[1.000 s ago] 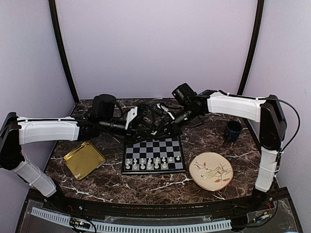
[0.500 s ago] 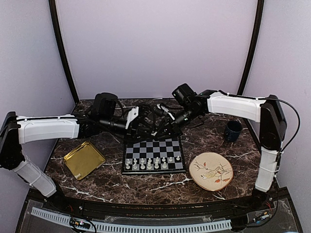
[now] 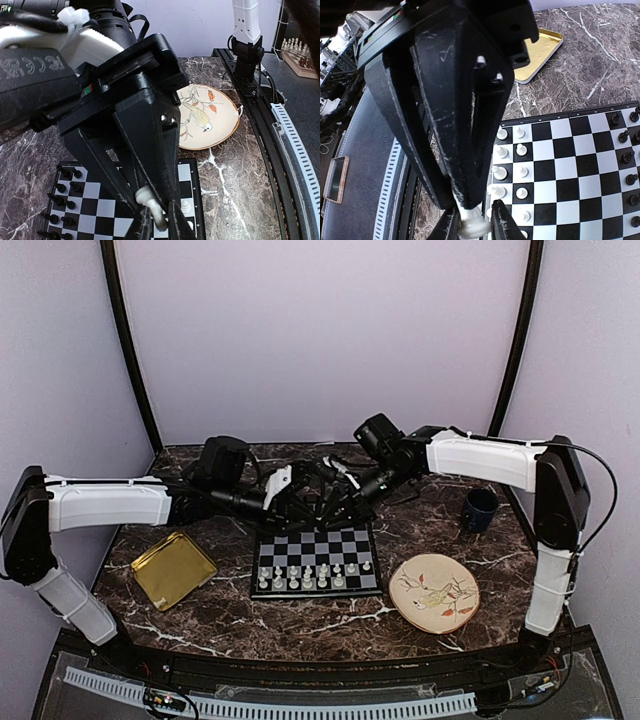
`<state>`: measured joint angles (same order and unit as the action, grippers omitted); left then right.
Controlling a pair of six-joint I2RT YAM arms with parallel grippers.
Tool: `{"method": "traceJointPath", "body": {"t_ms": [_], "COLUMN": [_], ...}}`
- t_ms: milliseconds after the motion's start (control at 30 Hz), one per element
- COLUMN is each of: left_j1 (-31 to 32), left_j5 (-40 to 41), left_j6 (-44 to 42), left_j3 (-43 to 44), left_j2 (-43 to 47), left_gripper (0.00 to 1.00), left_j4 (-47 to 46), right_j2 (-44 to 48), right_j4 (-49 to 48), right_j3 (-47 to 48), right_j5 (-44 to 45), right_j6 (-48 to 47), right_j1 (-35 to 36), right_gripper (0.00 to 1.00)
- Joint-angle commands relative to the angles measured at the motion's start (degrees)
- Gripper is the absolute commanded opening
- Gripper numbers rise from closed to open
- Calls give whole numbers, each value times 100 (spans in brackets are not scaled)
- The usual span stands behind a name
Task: Set up the chess pieces on the board
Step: Pass from the right arm to the left, then place the knight on the chessboard.
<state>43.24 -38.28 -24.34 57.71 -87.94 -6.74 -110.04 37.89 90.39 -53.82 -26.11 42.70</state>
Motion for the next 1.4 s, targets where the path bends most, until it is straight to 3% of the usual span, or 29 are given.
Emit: {"method": "traceJointPath", "body": {"t_ms": [0, 200, 367, 767, 1200, 1367], "left_j1": [9, 9, -32, -53, 21, 85], "left_j5": [-28, 247, 523, 1653, 2592, 2887], "left_j6": [121, 129, 65, -476, -209, 3], "left_j3": [121, 115, 296, 1539, 2797, 3151], "left_j2": [-53, -38, -38, -615, -2090, -2480], "left_gripper": [10, 0, 0, 0, 0, 0], "left_j4": [-107, -151, 143, 2947, 4573, 4730], "right_j2": [236, 248, 372, 1245, 1254, 1292], "right_j4": [-49, -51, -69, -346, -582, -616], "right_j3": [-31, -71, -217, -822, -992, -1058], "right_j5": [-26, 34, 301, 600, 690, 733], "right_j6": [-65, -99, -235, -409, -237, -249], "right_j1": [28, 28, -9, -962, -1159, -1158], "right_gripper": [22, 24, 35, 44, 44, 44]}}
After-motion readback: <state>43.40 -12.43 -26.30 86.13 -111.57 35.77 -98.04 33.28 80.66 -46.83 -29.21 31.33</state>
